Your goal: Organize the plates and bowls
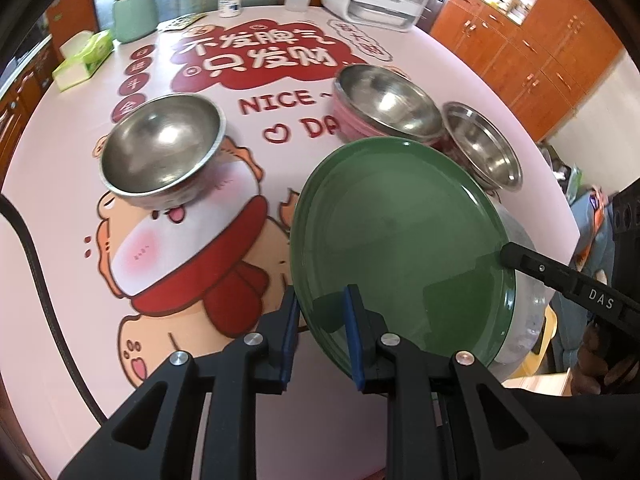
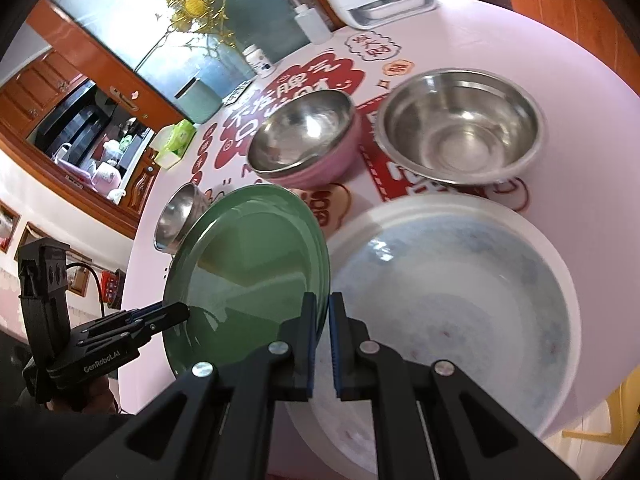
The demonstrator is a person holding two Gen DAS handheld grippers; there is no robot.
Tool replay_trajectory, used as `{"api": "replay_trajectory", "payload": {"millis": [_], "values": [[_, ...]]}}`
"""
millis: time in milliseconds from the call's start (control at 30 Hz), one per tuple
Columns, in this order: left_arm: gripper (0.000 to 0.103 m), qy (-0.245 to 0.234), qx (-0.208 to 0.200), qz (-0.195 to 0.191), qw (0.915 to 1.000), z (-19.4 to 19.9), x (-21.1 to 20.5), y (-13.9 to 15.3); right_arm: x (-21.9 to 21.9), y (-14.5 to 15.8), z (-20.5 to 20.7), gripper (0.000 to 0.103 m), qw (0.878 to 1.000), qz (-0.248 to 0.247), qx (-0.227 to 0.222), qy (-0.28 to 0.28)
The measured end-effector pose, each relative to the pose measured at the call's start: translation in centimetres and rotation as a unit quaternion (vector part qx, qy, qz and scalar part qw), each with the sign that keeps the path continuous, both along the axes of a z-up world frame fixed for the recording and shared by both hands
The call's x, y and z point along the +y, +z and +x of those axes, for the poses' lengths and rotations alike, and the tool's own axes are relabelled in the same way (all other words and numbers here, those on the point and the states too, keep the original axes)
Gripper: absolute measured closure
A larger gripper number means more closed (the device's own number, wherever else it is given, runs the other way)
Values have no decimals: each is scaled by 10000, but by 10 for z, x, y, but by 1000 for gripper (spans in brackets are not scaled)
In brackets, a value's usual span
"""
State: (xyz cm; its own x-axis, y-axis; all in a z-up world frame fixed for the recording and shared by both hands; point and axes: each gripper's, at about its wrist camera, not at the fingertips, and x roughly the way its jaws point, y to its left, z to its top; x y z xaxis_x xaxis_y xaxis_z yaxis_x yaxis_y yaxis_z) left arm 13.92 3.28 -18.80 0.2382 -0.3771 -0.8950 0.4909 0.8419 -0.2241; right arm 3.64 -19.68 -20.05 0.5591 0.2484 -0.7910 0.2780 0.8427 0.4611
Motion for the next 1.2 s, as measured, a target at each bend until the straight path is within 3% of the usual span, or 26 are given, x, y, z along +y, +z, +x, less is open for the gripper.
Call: {"api": "replay_trajectory", "payload": {"millis": [600,1200], "values": [[83,-1028,98,221,9944,-29,-85,-9,-60,-11,-61,97,9951,132,307,-925],[82,-1424,283,472,9883,-42,-138,-21,-95,-15,-85,97,9916,152,520,-1176]]}}
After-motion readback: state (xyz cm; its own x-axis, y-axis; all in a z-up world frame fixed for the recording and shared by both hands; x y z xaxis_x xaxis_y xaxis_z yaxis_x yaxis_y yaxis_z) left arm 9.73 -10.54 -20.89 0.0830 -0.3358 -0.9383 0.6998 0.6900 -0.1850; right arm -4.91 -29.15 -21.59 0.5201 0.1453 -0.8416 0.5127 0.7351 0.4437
